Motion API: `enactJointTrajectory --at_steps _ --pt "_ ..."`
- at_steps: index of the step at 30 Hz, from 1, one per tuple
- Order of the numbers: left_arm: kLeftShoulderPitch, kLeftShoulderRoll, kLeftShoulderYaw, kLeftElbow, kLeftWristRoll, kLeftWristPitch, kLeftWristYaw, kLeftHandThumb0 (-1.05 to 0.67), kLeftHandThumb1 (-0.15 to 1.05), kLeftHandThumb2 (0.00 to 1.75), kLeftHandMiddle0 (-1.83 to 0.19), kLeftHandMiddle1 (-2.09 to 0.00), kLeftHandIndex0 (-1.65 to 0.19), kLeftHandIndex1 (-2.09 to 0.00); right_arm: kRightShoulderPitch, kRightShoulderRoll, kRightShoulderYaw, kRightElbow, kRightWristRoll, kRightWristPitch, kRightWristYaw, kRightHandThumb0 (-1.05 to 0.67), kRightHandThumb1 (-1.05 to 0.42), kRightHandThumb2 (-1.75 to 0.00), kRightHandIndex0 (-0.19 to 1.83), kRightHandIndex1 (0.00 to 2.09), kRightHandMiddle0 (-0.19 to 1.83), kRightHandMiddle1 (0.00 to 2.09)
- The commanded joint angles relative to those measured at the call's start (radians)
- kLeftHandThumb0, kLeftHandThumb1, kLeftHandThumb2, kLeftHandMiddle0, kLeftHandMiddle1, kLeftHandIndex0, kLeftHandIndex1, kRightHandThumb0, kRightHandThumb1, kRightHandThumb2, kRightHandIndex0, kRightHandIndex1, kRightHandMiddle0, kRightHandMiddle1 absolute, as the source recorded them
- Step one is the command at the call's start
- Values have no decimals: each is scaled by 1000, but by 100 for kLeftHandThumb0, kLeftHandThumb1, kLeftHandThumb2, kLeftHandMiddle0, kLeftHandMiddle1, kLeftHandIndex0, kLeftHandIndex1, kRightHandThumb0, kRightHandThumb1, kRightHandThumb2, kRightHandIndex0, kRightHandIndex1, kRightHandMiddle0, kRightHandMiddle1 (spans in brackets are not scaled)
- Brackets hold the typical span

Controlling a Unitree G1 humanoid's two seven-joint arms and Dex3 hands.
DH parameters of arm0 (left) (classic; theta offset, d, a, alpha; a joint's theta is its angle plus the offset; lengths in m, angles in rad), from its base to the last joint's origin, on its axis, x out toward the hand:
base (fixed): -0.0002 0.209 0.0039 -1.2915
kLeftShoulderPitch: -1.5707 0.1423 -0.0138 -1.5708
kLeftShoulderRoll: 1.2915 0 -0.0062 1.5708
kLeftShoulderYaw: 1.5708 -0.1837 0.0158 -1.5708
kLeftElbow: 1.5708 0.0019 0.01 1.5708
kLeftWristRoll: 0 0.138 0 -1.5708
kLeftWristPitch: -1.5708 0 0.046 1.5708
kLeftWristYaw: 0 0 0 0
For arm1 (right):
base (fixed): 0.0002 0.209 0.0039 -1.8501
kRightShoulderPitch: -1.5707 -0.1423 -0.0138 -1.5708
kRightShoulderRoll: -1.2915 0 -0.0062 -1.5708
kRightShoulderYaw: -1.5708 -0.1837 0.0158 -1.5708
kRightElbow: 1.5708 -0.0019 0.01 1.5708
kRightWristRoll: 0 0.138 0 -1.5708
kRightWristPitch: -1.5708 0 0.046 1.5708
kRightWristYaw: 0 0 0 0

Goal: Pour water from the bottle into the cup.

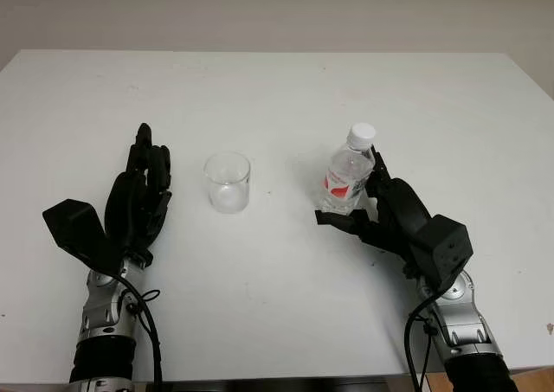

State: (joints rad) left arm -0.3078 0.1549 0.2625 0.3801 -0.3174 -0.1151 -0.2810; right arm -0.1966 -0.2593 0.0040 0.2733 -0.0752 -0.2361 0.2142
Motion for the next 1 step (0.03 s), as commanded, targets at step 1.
enactJointTrajectory --at_steps 1 --pt "9 6 3 -19 -1 0 0 -70 105 57 12 -5 15 -5 -2 5 4 20 12 -29 9 -102 -92 -6 -19 0 -19 0"
